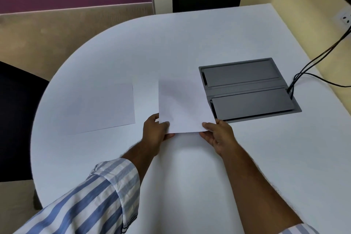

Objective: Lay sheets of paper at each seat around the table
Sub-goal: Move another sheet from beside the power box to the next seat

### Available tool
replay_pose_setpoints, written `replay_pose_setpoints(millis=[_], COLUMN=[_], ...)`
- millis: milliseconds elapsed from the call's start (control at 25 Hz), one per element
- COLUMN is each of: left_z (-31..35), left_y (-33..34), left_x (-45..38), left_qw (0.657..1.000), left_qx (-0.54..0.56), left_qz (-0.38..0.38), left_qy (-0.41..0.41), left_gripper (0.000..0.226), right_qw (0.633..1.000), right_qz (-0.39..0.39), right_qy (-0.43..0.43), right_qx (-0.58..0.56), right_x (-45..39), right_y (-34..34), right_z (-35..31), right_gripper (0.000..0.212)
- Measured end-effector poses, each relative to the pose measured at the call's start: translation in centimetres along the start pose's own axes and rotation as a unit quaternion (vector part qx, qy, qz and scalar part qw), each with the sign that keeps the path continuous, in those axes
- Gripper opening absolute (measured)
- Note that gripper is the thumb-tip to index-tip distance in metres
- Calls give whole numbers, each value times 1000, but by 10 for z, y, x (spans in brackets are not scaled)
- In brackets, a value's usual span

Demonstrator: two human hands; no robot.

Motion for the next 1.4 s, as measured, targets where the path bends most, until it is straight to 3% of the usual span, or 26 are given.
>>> replay_pose_setpoints(millis=[200,320,440,800,1080,1240,1400], left_z=[-4,-13,-23,-37,-34,-40,-57], left_y=[15,21,27,55,84,100,114], left_x=[47,72,96,139,148,154,174], left_qw=[996,996,996,991,980,976,967], left_qx=[-47,-40,-35,-37,-38,-52,-80], left_qz=[-25,-36,-50,-124,-193,-210,-242], left_qy=[69,75,66,20,14,21,1], left_gripper=[39,38,37,23,19,9,19], right_qw=[992,963,935,938,955,950,943], right_qz=[57,115,144,157,144,181,218], right_qy=[-29,-101,-169,-270,-230,-210,-197], right_qx=[110,220,275,152,123,143,154], right_x=[43,76,115,220,277,300,318], right_y=[-25,-36,-43,-67,-101,-131,-155], right_z=[3,1,3,2,9,16,18], right_gripper=[9,17,11,17,14,14,12])
Point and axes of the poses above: each hand's wrist, its own x-axis away from the middle knuckle, its own y-axis out of the palm, z = x × y, the point moved 5 cm from there along -x, towards the middle knuckle, and after that the axes turned 14 degrees about -z, right-handed, at the moved point
